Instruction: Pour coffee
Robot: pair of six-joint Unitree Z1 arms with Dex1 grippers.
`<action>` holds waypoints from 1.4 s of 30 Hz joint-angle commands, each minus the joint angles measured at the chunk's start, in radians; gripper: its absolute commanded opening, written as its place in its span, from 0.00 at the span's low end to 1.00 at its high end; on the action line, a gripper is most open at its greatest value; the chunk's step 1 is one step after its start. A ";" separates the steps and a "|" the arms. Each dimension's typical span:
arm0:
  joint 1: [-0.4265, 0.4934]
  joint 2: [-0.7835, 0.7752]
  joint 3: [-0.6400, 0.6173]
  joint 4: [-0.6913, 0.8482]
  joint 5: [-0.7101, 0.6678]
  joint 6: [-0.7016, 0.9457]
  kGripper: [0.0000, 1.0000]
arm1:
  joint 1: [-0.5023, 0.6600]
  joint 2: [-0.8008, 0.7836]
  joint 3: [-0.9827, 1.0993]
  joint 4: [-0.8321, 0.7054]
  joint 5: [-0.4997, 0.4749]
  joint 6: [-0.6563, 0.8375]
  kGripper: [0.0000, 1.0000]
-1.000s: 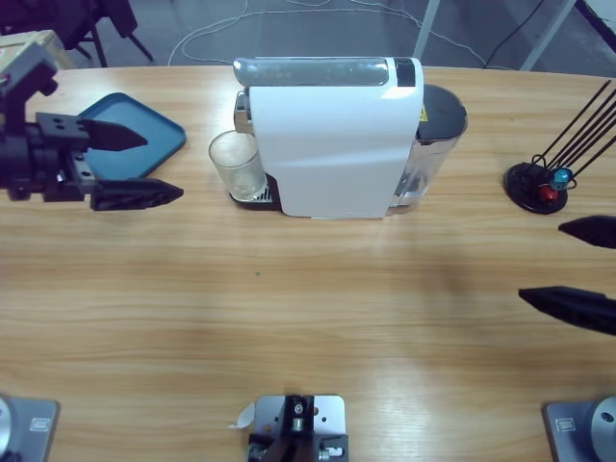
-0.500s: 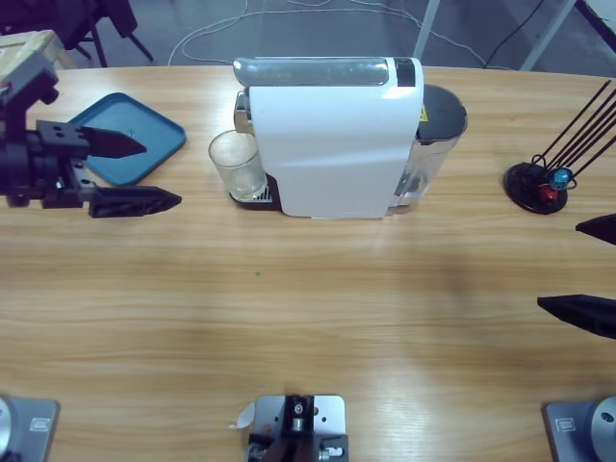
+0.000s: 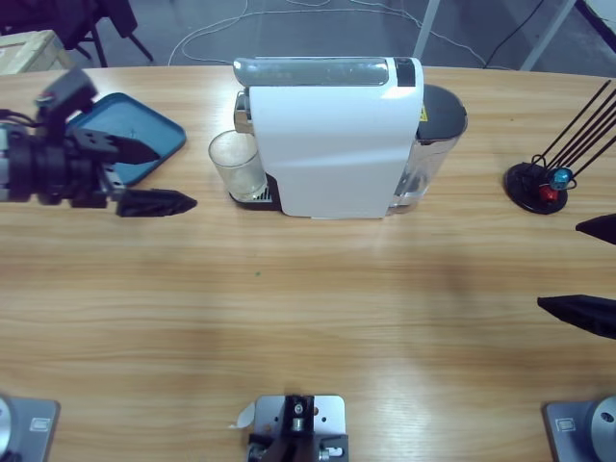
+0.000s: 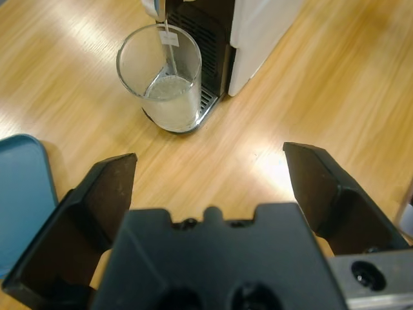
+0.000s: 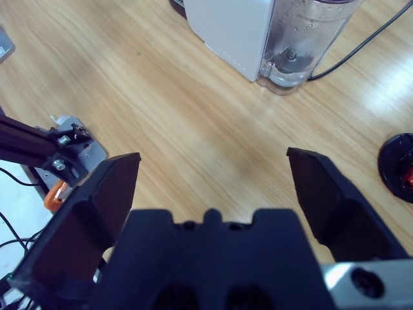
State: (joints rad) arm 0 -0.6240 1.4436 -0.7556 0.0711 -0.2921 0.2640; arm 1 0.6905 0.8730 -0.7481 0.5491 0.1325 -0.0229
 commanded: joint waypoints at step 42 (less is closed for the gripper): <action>0.096 0.486 -0.090 -0.383 -0.270 0.215 0.85 | -0.011 0.096 0.001 0.006 -0.024 -0.023 1.00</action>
State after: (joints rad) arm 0 -0.5210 1.8708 -0.8488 -0.2852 -0.5496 0.4683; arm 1 0.6904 0.9184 -0.7512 0.5491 0.1241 -0.0312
